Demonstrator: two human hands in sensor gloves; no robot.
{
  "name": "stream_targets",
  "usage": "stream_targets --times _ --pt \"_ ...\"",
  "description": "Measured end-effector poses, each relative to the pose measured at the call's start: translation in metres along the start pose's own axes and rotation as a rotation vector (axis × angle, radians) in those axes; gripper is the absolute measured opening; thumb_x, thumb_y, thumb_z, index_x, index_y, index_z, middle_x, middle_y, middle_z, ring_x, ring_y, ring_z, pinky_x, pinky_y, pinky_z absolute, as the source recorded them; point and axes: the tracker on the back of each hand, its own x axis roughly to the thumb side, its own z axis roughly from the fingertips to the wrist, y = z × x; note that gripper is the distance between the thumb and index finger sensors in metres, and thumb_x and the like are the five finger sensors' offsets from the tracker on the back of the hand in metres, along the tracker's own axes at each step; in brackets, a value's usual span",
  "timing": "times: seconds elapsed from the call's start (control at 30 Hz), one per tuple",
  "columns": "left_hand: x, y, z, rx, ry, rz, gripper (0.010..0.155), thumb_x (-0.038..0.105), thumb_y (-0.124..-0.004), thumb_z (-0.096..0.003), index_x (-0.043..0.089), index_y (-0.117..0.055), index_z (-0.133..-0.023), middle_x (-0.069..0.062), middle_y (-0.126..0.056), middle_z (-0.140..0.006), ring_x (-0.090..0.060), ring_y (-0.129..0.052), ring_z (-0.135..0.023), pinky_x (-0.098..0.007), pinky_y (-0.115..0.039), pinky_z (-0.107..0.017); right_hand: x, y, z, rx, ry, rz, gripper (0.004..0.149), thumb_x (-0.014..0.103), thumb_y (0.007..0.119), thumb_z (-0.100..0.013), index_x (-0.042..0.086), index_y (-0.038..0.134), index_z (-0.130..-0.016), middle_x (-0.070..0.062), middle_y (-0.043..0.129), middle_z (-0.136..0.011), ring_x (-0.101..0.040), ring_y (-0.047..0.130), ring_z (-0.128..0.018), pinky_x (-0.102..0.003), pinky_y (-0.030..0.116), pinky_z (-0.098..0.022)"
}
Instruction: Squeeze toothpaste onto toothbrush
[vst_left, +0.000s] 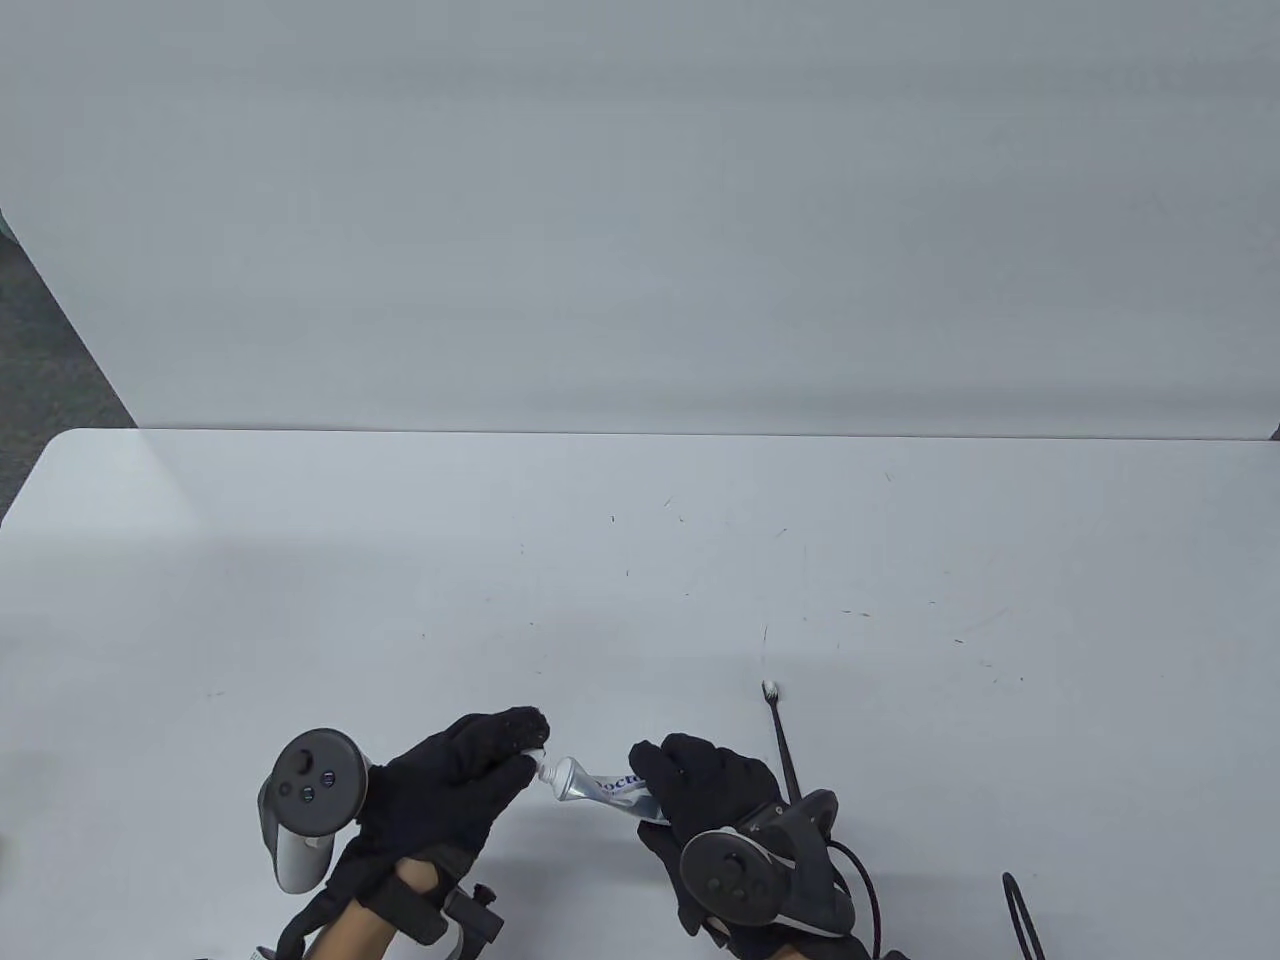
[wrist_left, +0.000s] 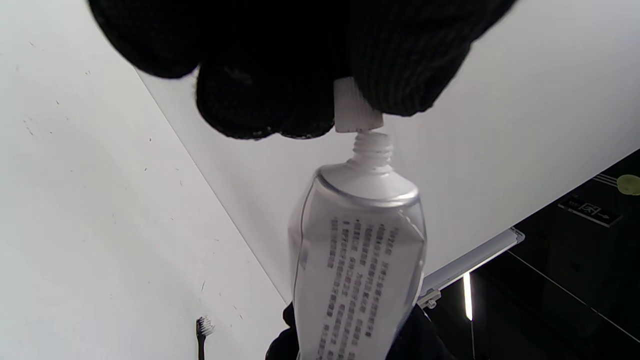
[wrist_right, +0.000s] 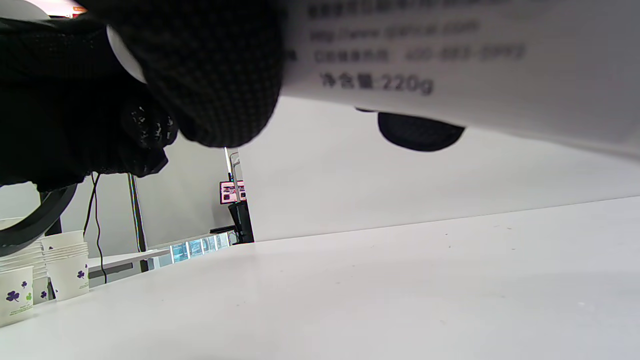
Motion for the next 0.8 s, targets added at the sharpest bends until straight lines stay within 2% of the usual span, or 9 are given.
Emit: stream_targets --times 0.17,0.27,0.37,0.6,0.8 --pt "0.001 -0.002 0.0 -0.024 -0.01 0.019 0.048 0.033 -0.089 -0.0435 0.02 -0.085 -0.09 -0.014 -0.093 -0.083 -0.033 -0.096 -0.062 -0.057 -0.077 -0.051 -0.001 -0.001 0.0 -0.002 0.011 -0.003 0.069 0.037 0.089 -0.033 0.015 0.067 -0.095 -0.018 0.074 -0.09 -0.049 0.082 -0.072 -0.065 0.074 -0.049" --pt "0.004 -0.005 0.0 -0.031 -0.024 -0.036 0.048 0.033 -0.089 -0.0433 0.019 -0.086 -0.089 -0.015 -0.093 -0.082 -0.034 -0.096 -0.061 -0.058 -0.077 -0.05 0.001 -0.001 0.001 -0.013 0.0 0.035 0.069 0.037 0.09 -0.032 0.016 0.068 -0.094 -0.018 0.074 -0.09 -0.048 0.083 -0.072 -0.065 0.075 -0.049" --pt "0.007 -0.005 0.001 -0.003 -0.034 -0.11 0.049 0.035 -0.09 -0.0426 0.019 -0.087 -0.088 -0.015 -0.095 -0.08 -0.033 -0.097 -0.059 -0.058 -0.078 -0.05 0.005 -0.003 0.002 -0.031 -0.009 0.099 0.069 0.037 0.09 -0.032 0.016 0.069 -0.094 -0.018 0.075 -0.089 -0.048 0.083 -0.072 -0.065 0.075 -0.049" --pt "0.008 -0.007 0.003 0.027 -0.024 -0.146 0.048 0.037 -0.091 -0.0418 0.017 -0.089 -0.086 -0.015 -0.097 -0.075 -0.033 -0.098 -0.055 -0.058 -0.079 -0.048 0.009 -0.004 0.003 -0.054 -0.03 0.169 0.068 0.037 0.09 -0.032 0.016 0.069 -0.094 -0.017 0.075 -0.089 -0.048 0.084 -0.071 -0.064 0.076 -0.049" --pt "0.009 -0.008 0.002 -0.018 -0.061 -0.121 0.046 0.023 -0.094 -0.0398 0.022 -0.091 -0.085 -0.014 -0.09 -0.088 -0.035 -0.094 -0.069 -0.06 -0.075 -0.056 0.005 -0.003 0.001 -0.021 -0.017 0.126 0.068 0.037 0.09 -0.032 0.016 0.07 -0.093 -0.017 0.076 -0.089 -0.048 0.084 -0.071 -0.064 0.076 -0.048"
